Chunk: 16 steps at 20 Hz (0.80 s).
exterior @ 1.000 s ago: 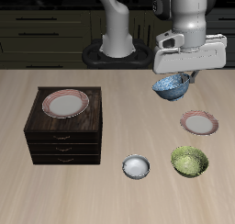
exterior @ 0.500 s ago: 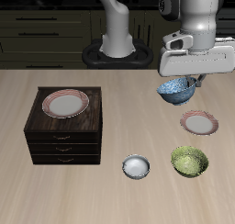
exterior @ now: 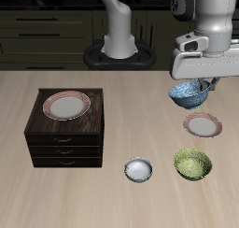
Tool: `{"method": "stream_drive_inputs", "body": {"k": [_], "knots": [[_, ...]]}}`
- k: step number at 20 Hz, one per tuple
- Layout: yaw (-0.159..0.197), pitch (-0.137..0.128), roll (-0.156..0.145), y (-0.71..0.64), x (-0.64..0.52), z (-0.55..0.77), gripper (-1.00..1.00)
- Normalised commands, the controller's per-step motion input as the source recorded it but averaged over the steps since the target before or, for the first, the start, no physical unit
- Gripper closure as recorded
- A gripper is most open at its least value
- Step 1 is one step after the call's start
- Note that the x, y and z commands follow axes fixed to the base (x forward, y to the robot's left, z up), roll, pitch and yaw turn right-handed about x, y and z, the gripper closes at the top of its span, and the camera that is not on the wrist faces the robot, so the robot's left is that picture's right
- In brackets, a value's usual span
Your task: Stack the blue bowl on the green bowl
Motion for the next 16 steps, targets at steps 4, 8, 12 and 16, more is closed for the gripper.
{"method": "stream_drive_inputs", "body": {"k": [4, 8, 12, 16], "knots": [[-0.019, 0.005, 0.012, 0.07, -0.02, -0.03, 1.00], [0.029, 0.007, -0.009, 0.04, 0.05, -0.11, 1.00], [-0.002, 0.029, -0.015, 0.07, 0.11, -0.24, 1.00], [-0.010, 0.031, -0.003, 0.05, 0.07, -0.22, 1.00]]}}
